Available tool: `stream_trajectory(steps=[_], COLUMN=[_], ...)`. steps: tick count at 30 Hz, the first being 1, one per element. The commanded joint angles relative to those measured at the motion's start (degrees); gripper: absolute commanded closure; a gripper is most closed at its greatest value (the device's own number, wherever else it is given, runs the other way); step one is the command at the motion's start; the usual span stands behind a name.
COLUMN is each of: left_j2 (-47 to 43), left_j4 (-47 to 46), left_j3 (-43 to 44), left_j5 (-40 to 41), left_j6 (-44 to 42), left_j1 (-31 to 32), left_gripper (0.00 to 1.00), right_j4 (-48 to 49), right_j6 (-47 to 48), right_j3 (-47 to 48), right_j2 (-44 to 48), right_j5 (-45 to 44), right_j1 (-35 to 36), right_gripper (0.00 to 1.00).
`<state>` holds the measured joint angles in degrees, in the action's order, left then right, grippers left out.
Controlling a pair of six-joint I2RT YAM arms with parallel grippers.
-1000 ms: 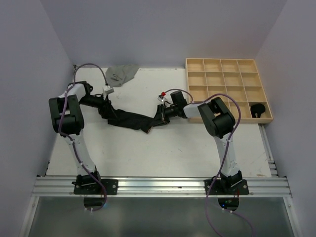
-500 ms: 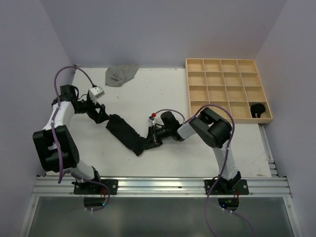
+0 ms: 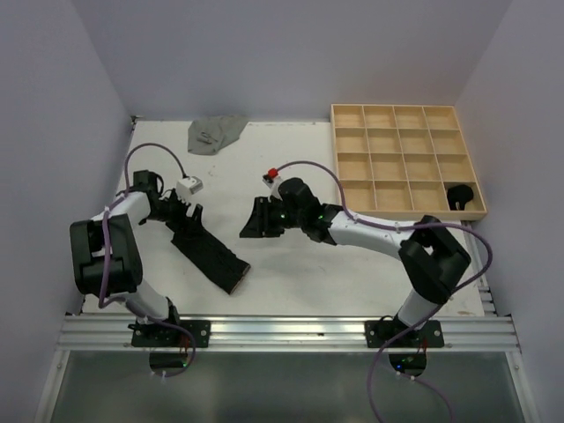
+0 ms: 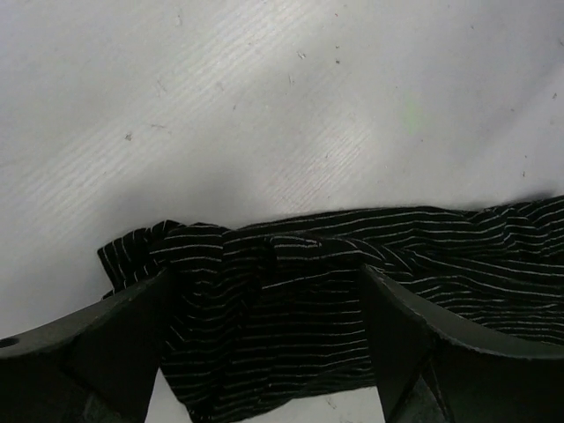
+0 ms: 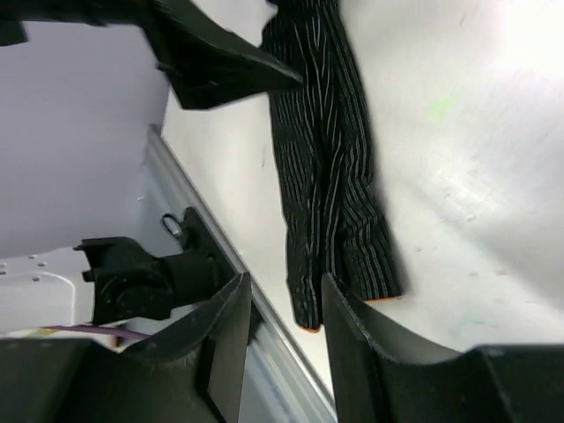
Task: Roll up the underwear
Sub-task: Fold the underwear
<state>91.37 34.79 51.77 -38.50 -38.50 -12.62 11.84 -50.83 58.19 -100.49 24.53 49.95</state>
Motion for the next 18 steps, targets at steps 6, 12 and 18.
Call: stream_trajectory(steps=[6,12,18], left_j2=[15.4,26.8,29.7], left_j4=[-5.7,-4.7,-2.4], left_j3=[11.6,30.9,49.8], left_j5=[2.1,-0.1,1.8], left_j6=[4.7,5.0,6.6], left_j1=[9.2,15.9,20.2], left_gripper=[0.23,0.04,0.00], right_j4=[-24.5,-22.7,-29.0], right_j6=[18.7,22.1,29.0], right_j3=[2.8,-1.8,2.5], right_j2=[11.1,21.7,23.9], right_j5=[-15.3,-22.1,-28.1], right_j1=[-2.8,-3.0,-2.6], right_gripper=[0.63,0.69,0.71])
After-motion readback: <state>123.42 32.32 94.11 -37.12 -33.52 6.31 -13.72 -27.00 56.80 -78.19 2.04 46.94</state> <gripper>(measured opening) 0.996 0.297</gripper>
